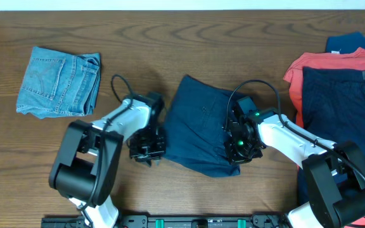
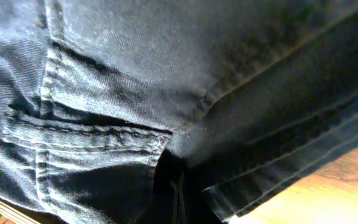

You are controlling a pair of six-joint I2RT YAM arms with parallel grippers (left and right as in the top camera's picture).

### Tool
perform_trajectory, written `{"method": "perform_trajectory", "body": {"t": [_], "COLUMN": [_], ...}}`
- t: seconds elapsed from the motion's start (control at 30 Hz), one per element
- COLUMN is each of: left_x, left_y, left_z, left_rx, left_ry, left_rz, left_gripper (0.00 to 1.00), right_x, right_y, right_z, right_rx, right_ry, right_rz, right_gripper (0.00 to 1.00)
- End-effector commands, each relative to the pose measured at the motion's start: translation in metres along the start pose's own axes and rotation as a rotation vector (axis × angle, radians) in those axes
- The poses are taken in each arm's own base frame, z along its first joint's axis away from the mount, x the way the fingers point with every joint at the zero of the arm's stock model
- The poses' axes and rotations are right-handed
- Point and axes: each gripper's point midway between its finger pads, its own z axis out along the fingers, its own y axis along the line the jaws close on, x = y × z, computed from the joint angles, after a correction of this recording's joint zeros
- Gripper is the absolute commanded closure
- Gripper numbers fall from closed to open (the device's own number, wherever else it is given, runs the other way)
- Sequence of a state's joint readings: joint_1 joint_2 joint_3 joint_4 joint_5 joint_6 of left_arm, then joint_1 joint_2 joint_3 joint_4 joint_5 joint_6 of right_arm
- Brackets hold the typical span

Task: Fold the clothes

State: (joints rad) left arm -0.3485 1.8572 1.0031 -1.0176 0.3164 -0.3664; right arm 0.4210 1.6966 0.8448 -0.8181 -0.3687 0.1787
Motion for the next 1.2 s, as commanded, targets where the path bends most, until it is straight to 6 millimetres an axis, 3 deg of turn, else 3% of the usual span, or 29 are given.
{"method": "perform_trajectory", "body": {"t": [0.0,0.1,0.3,0.4,0.47,0.63,0.83,1.0,1.17], "left_x": [0.002,0.005,-0.006,-0.016,-0.021,-0.029,-0.025,-0.012,-0.005], "left_y": [0.001,-0.003,-0.034,-0.044,-0.048,-0.052,-0.066,-0.047,-0.004], "left_z": [-0.013,-0.038,-0.104,-0.125,-0.129,-0.106,-0.065,-0.027,-0.009], "left_rx": [0.055,0.117,0.296,0.344,0.355,0.365,0.413,0.324,0.108], "left_ry": [0.035,0.027,-0.22,-0.348,-0.381,-0.353,-0.25,-0.107,-0.057], "left_rz": [-0.007,0.002,0.087,0.098,0.083,0.023,0.045,-0.003,-0.077], "left_gripper": [0.87,0.87,0.85,0.85,0.86,0.88,0.89,0.89,0.89], "right_x": [0.005,-0.002,-0.029,-0.038,-0.041,-0.038,-0.024,-0.006,0.001], "right_y": [-0.007,-0.001,0.022,0.031,0.032,0.027,0.021,0.006,0.0], "right_z": [-0.001,-0.018,-0.061,-0.072,-0.073,-0.061,-0.023,0.011,0.019], "right_rx": [0.02,0.016,-0.015,-0.043,-0.045,-0.04,-0.035,-0.015,-0.007], "right_ry": [0.023,0.006,-0.134,-0.197,-0.208,-0.165,-0.067,0.05,0.095], "right_rz": [0.02,-0.027,-0.111,-0.125,-0.115,-0.097,-0.095,-0.036,-0.018], "right_gripper": [0.99,0.98,0.99,0.99,0.99,0.99,0.99,0.99,0.99]}}
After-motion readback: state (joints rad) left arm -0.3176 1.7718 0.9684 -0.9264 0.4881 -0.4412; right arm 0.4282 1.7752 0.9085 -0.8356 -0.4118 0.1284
